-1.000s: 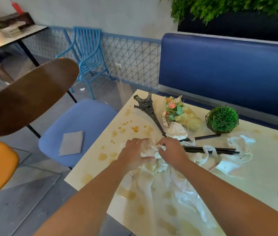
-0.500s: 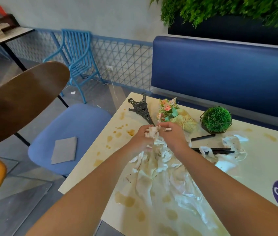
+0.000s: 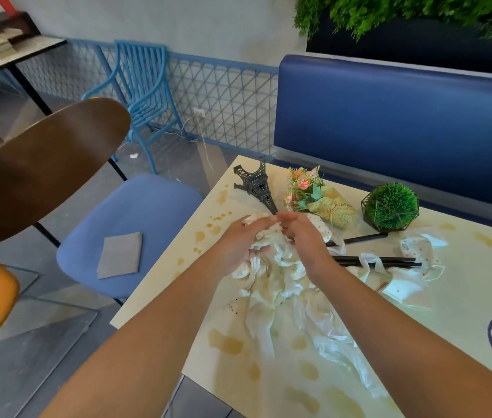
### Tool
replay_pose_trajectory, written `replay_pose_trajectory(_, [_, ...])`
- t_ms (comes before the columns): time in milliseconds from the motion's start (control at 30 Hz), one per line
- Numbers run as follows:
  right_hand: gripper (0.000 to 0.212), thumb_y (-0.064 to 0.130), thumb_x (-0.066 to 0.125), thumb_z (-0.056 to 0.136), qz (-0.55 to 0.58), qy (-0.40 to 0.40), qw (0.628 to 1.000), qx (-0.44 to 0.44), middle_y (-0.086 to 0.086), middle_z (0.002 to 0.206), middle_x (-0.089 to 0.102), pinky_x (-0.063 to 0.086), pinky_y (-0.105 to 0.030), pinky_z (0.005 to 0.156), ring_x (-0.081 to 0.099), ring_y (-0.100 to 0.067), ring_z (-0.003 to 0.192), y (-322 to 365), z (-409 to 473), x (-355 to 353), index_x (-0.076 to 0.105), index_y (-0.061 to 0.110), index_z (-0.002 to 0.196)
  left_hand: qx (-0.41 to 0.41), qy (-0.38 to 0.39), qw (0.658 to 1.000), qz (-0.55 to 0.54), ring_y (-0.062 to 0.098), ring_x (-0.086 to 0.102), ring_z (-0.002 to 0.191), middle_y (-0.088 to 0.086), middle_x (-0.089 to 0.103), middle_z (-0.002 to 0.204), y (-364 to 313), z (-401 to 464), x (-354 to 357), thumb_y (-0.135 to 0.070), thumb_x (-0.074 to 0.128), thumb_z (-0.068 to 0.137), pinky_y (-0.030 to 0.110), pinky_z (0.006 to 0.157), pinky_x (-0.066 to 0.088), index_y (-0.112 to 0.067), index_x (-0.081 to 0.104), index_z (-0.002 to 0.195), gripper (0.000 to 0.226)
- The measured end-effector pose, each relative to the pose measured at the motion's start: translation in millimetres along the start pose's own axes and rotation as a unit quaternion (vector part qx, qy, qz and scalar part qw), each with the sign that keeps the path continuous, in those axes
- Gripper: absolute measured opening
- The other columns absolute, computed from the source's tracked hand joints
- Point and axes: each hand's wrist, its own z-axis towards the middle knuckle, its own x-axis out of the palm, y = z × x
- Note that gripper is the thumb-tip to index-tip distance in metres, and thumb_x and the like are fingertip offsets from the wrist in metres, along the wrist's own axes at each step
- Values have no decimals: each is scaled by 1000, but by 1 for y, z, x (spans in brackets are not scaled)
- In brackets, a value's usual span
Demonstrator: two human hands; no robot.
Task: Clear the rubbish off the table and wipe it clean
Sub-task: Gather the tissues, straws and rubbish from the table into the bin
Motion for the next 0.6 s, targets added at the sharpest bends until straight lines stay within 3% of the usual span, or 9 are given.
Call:
replay_pose_trajectory(133, [30,11,54,88,-54,74,994,51,2,107,63,39,-25,72,56,-14,96,-14,-8,4,63,20,115,-7,-38,998,-40,18,63,83,13,64,104,-5,1,-4,-22,72,85,23,59,54,-5,61,111,32])
replay_pose_trajectory(300, [14,20,59,96,-60,42,997,17,1,84,68,40,-20,68,59,-5,78,-24,-8,2,63,16,109,6,-124,984,-125,25,66,103,14,63,124,-3,7,-17,-18,66,84,24,55,54,-1,52,130,51])
replay_pose_trajectory(400, [16,19,62,95,-62,11,998,16,4,82,70,41,-17,69,62,-4,83,-29,-4,-3,67,16,110,36,-120,976,-177,25,73,90,15,69,115,-7,4,-29,-10,52,92,23,55,56,4,52,127,38])
replay_pose_trajectory(500, [10,21,69,88,-47,-21,998,21,1,94,73,43,-18,73,65,-10,96,-31,-1,-8,69,27,96,49,-135,977,-156,25,68,98,12,65,120,-6,5,-38,-8,57,92,31,64,59,-2,50,129,38])
replay_pose_trajectory(600, [10,19,66,90,-22,-47,999,6,1,98,72,52,-28,75,61,-12,85,-23,1,-4,68,27,97,44,-144,985,-89,17,59,100,3,56,118,-1,0,-41,-18,69,90,39,80,59,-16,53,117,31])
